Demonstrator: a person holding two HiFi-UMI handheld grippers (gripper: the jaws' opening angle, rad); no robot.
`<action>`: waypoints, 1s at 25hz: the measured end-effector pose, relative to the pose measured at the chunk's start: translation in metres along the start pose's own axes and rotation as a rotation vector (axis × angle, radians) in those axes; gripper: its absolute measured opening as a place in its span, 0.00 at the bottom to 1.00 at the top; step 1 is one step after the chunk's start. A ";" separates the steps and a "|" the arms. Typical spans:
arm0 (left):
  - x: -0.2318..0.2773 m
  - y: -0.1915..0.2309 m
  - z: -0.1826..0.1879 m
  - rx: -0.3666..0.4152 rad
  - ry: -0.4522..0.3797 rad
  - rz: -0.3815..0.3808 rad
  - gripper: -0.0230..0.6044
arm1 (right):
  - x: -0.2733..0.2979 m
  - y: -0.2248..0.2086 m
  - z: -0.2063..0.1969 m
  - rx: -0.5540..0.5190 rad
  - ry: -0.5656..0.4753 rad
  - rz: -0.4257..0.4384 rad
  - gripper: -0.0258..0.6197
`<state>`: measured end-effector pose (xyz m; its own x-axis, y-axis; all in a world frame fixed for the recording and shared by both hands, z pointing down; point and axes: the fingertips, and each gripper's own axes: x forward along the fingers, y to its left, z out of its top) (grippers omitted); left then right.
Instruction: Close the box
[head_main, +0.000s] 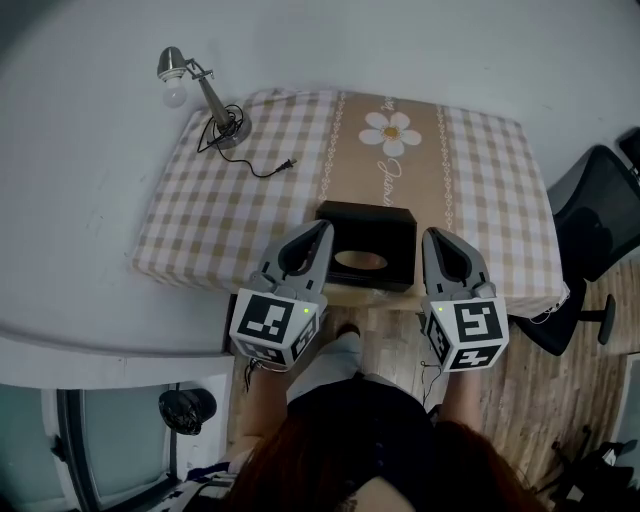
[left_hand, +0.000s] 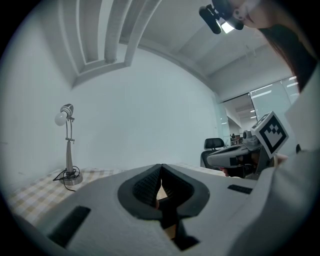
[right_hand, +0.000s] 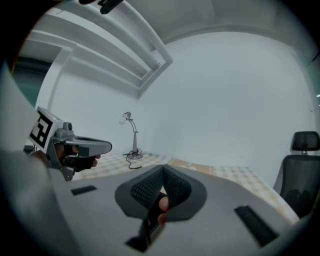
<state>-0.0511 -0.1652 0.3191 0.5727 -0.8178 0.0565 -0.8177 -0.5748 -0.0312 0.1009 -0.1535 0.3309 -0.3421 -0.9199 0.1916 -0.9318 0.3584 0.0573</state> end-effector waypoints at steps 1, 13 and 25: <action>0.002 0.001 -0.002 -0.003 0.004 0.000 0.08 | 0.002 -0.002 -0.001 -0.004 0.003 -0.004 0.07; 0.015 0.031 -0.023 -0.036 0.052 0.010 0.08 | 0.024 -0.024 -0.007 -0.011 0.014 -0.050 0.07; 0.037 0.058 -0.039 -0.059 0.104 0.006 0.08 | 0.054 -0.040 -0.020 -0.023 0.047 -0.049 0.07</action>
<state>-0.0799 -0.2281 0.3580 0.5609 -0.8123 0.1601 -0.8251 -0.5644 0.0271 0.1216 -0.2145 0.3585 -0.2893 -0.9283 0.2337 -0.9441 0.3170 0.0905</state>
